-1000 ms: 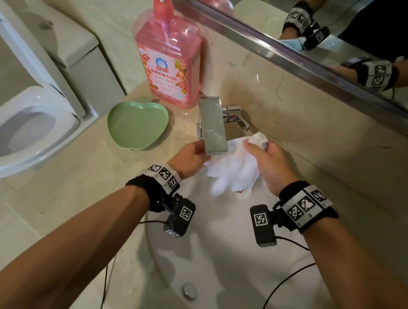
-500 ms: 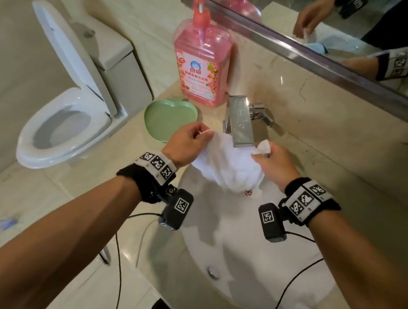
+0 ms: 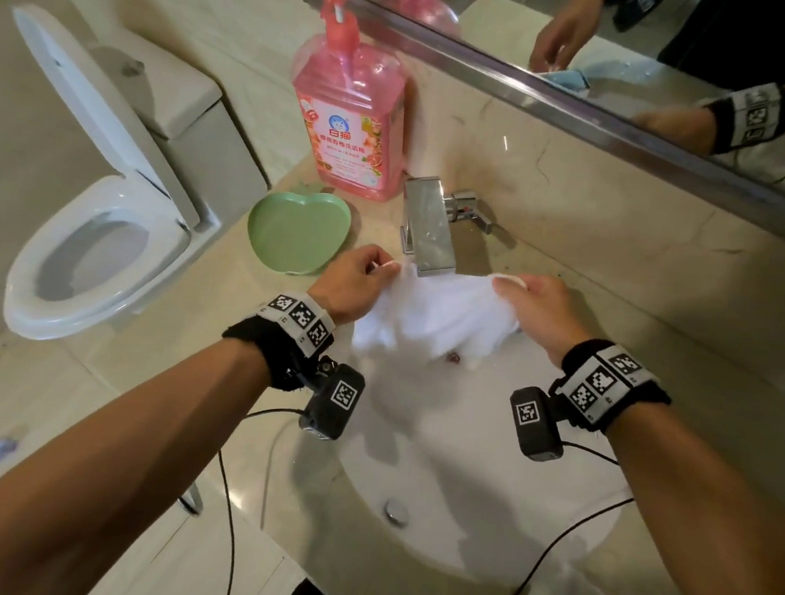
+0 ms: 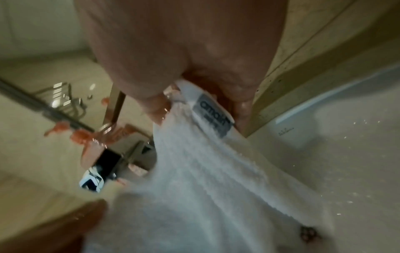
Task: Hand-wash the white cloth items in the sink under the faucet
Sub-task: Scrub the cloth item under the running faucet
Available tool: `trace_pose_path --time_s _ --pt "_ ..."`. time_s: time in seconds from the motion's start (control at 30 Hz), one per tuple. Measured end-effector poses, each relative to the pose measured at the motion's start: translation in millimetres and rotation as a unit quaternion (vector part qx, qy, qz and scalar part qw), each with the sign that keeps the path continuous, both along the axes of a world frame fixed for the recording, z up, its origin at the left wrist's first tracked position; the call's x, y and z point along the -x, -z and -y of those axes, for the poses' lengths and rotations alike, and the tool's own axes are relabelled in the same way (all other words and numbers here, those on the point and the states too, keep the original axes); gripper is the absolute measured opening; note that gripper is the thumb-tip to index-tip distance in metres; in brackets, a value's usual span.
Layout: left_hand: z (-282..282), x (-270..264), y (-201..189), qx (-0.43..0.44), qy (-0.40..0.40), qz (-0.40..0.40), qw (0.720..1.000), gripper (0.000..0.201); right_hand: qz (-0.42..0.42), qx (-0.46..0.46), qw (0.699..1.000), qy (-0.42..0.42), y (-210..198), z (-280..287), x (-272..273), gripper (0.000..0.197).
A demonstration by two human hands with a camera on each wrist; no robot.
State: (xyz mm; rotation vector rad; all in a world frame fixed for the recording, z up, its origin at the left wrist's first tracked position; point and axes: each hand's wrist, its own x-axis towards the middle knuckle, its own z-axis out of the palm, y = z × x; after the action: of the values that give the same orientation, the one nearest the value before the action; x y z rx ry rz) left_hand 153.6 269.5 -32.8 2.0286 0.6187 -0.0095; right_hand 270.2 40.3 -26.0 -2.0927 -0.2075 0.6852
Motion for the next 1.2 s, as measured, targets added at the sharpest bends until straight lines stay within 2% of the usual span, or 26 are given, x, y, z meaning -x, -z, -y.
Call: trace_pose_path --time_s 0.07,0.13,0.2,0.3,0.4,0.53,0.6,0.67,0.73,0.77,0.83,0.9,1.0,1.07,1.13,1.2 --pt "8.0 -9.7 11.2 -0.017 0.017 -0.022 0.999 0.02 -0.043 -0.075 0.994 0.068 -2.0 -0.6 -6.3 0.021" --pt "15.7 -19.5 21.3 -0.019 0.02 -0.045 0.999 0.014 -0.053 -0.098 0.989 0.093 -3.5 0.4 -12.2 0.021" --pt "23.7 -28.2 28.5 0.024 0.003 -0.068 0.997 0.013 -0.058 -0.11 0.986 0.107 -4.7 2.1 -16.4 0.024" --pt "31.9 -34.2 30.1 0.072 -0.029 -0.075 0.994 0.026 -0.081 -0.132 0.985 0.069 -3.6 4.3 -20.3 0.02" --pt "29.7 -26.0 17.5 0.071 -0.062 -0.039 0.995 0.023 -0.1 -0.079 0.992 -0.025 4.0 5.7 -19.6 0.014" --pt "15.5 -7.3 -10.4 0.061 -0.093 -0.018 0.994 0.029 -0.043 0.016 0.993 -0.108 25.1 2.5 -16.8 0.04" --pt "7.5 1.2 -23.6 0.065 -0.122 -0.001 0.99 0.032 -0.012 0.046 0.99 -0.133 33.2 -1.6 -15.8 0.044" --pt "0.4 8.2 -32.6 0.066 -0.139 0.011 0.988 0.033 0.013 0.07 0.984 -0.163 39.1 -4.3 -15.5 0.037" --pt "-4.2 14.3 -36.9 0.07 -0.143 0.027 0.987 0.031 0.027 0.091 0.978 -0.185 43.4 -5.4 -15.8 0.02" --pt "-5.7 16.8 -37.6 0.075 -0.147 0.035 0.986 0.031 0.025 0.096 0.977 -0.187 44.5 -5.5 -16.3 0.013" --pt "-7.2 20.6 -37.1 0.079 -0.164 0.039 0.983 0.026 0.015 0.089 0.982 -0.164 44.8 -7.9 -16.5 0.029" --pt "-7.1 23.2 -32.9 0.082 -0.171 0.024 0.981 0.019 -0.04 0.027 0.994 -0.097 41.3 -15.5 -12.3 0.043" --pt "2.5 22.2 -21.0 0.083 -0.128 -0.03 0.988 0.02 -0.103 -0.048 0.992 -0.061 30.5 -35.7 1.4 0.037" --pt "13.6 16.8 -10.5 0.052 -0.091 -0.061 0.993 0.018 -0.069 -0.045 0.992 -0.098 24.2 -48.7 12.1 0.026" --pt "26.0 8.3 -2.9 0.029 -0.083 -0.076 0.993 0.018 -0.014 -0.025 0.992 -0.127 20.6 -56.9 21.3 0.027" --pt "36.8 -2.0 1.9 0.033 -0.091 -0.084 0.992 0.016 0.009 -0.015 0.994 -0.111 19.4 -59.2 26.5 0.03"
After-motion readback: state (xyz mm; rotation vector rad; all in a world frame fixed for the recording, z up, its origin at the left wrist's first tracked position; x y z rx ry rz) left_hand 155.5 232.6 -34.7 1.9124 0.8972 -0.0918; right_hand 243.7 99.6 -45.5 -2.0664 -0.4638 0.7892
